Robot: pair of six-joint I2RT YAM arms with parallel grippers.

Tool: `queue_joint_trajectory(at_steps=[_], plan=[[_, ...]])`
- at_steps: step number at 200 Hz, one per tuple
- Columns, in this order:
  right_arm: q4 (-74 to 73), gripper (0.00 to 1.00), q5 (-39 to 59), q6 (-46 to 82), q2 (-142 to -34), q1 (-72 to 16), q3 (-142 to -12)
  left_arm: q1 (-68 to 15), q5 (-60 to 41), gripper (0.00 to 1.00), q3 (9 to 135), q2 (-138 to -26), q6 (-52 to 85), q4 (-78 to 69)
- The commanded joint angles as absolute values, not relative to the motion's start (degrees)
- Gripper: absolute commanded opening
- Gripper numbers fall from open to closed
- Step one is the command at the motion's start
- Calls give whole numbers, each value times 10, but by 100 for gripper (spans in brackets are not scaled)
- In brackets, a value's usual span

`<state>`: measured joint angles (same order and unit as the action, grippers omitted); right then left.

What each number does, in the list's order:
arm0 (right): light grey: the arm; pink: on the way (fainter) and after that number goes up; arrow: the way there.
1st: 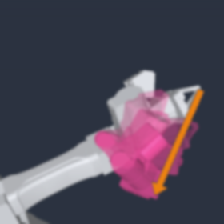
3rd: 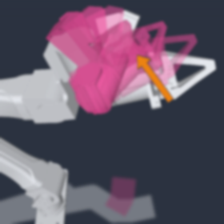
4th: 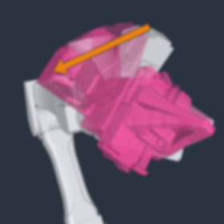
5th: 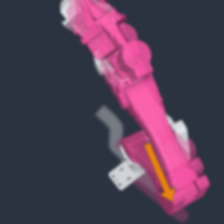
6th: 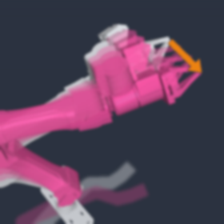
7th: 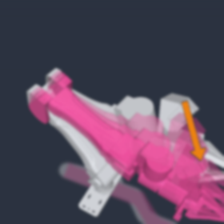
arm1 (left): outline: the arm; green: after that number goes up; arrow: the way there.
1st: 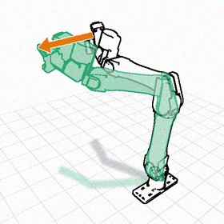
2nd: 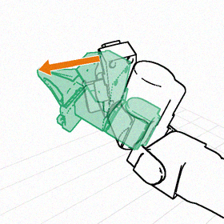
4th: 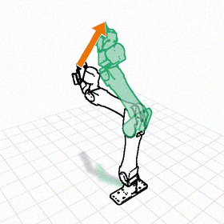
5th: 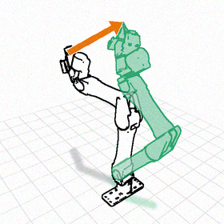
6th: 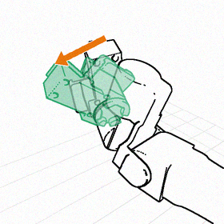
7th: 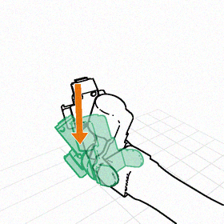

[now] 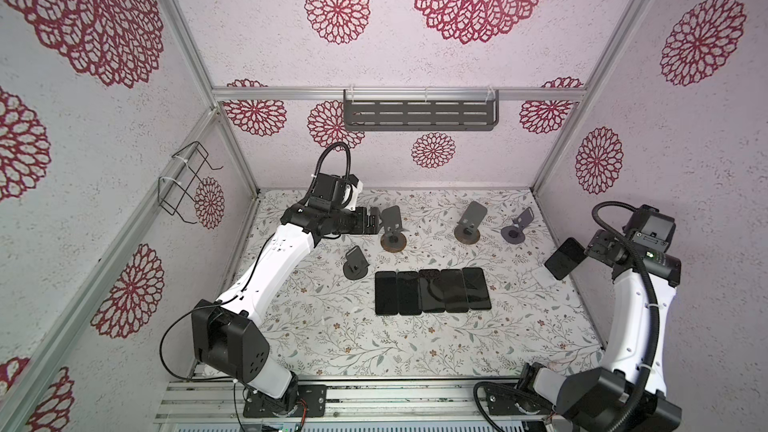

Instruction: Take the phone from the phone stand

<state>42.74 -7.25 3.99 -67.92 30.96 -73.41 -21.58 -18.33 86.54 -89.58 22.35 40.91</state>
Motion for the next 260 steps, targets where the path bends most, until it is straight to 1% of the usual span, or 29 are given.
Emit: queue_joint_trajectory(at_steps=[1, 29, 65, 142, 184, 224, 260], plan=[[382, 73, 8, 14, -706, 345, -733, -212, -215, 97, 858, -889, 217, 390], [350, 72, 108, 1, -749, 368, -737, -212, -214, 97, 863, -890, 220, 392], [332, 71, 174, -11, -794, 371, -742, -211, -208, 97, 881, -906, 223, 401], [310, 69, 210, -39, -861, 381, -748, -212, -214, 97, 891, -935, 242, 391], [307, 68, 227, -34, -867, 381, -742, -211, -215, 98, 886, -936, 243, 386], [296, 61, 243, -23, -883, 381, -741, -211, -217, 97, 884, -940, 242, 383], [289, 58, 246, -19, -898, 379, -739, -211, -220, 97, 874, -935, 248, 369]])
